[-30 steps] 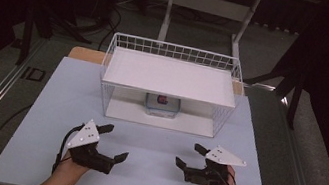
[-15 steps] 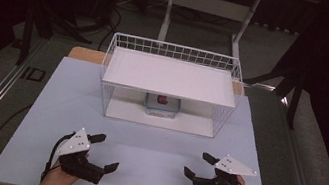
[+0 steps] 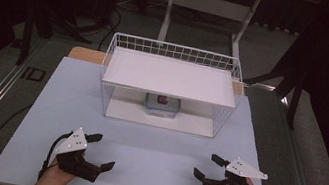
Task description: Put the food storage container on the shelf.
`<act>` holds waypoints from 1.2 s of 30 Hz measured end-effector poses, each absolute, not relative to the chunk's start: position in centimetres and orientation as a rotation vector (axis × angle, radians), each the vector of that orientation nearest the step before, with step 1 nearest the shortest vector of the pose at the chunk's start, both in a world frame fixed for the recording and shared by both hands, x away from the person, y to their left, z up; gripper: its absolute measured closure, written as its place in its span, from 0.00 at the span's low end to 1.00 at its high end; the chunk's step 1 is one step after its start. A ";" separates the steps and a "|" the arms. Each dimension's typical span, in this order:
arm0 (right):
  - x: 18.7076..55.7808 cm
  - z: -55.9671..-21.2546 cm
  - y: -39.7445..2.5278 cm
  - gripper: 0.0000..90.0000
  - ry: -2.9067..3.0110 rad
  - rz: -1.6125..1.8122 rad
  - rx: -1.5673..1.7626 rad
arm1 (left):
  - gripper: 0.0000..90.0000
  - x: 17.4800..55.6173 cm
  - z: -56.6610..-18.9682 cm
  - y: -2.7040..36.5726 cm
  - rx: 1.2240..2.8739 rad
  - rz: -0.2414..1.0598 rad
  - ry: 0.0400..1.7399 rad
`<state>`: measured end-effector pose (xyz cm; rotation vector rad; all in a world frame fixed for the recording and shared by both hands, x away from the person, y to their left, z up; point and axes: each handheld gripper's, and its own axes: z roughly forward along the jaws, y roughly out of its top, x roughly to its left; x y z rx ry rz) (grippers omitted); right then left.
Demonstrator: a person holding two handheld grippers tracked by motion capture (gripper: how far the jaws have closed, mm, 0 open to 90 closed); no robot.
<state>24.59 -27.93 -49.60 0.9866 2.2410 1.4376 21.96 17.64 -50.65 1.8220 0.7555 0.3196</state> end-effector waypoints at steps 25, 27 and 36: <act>26.1 -51.3 -28.7 0.16 2.258 1.348 1.058 | 0.02 22.6 -51.5 18.3 1.804 0.322 0.846; 26.2 -51.4 -28.7 0.15 2.257 1.350 1.059 | 0.02 22.8 -51.6 18.5 1.792 0.316 0.868; 26.4 -51.7 -28.8 0.16 2.270 1.362 1.081 | 0.02 22.7 -51.5 18.7 1.779 0.321 0.878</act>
